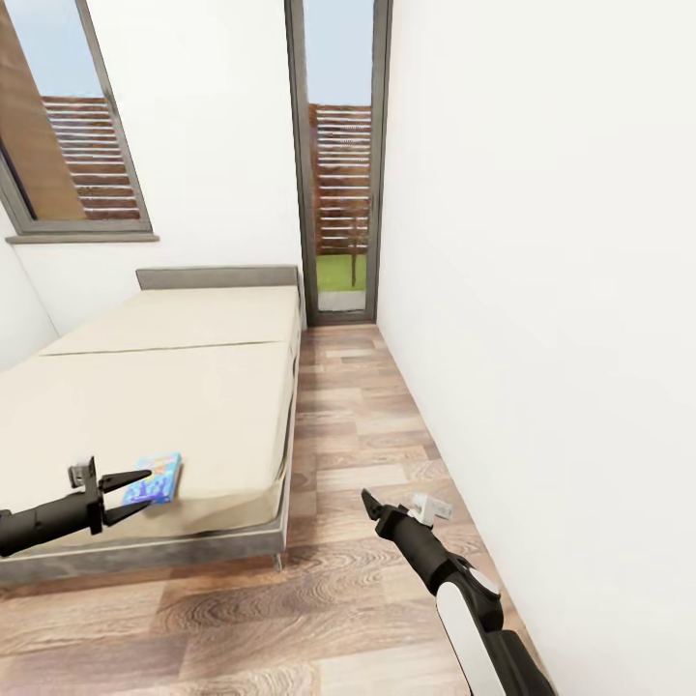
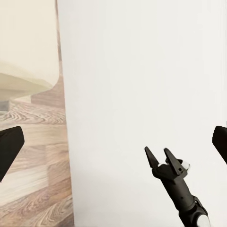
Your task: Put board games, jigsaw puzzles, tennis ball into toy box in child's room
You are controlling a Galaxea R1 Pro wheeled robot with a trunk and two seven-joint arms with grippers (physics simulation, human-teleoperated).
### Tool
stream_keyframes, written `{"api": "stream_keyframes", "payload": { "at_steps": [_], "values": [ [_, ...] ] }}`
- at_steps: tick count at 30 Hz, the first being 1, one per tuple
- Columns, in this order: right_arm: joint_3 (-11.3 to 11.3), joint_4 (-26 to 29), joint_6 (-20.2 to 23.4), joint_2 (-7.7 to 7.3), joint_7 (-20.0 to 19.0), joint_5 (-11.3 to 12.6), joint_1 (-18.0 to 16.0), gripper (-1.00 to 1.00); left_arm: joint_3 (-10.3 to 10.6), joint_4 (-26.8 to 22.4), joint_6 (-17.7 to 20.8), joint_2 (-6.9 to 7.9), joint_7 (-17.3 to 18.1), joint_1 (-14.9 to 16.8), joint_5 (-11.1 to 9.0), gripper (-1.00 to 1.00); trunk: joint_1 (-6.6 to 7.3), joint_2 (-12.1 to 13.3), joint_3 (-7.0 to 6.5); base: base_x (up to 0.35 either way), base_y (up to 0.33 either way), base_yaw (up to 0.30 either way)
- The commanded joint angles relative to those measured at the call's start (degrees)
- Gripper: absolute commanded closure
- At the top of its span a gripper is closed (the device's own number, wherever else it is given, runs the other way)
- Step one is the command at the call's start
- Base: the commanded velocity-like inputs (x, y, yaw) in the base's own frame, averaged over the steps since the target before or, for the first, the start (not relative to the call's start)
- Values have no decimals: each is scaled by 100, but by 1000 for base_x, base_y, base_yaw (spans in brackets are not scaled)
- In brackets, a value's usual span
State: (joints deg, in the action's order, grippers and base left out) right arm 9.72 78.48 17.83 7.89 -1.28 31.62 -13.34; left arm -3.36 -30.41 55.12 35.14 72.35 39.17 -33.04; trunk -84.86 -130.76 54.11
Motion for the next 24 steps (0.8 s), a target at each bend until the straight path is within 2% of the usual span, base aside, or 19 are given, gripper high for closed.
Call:
{"api": "stream_keyframes", "payload": {
  "at_steps": [1, 24],
  "values": [
    [-11, 3, 27, 2, -10, 28, -2, -100, 1, 0, 43, 1, 63, 3, -10, -100, -21, -44, 24, 0, 0, 0],
    [-45, 9, 43, -6, -13, 29, -2, -100, 10, 2, 43, 31, 209, 3, -8, -100, -527, -966, 437, 0, 0, 0]
  ]
}}
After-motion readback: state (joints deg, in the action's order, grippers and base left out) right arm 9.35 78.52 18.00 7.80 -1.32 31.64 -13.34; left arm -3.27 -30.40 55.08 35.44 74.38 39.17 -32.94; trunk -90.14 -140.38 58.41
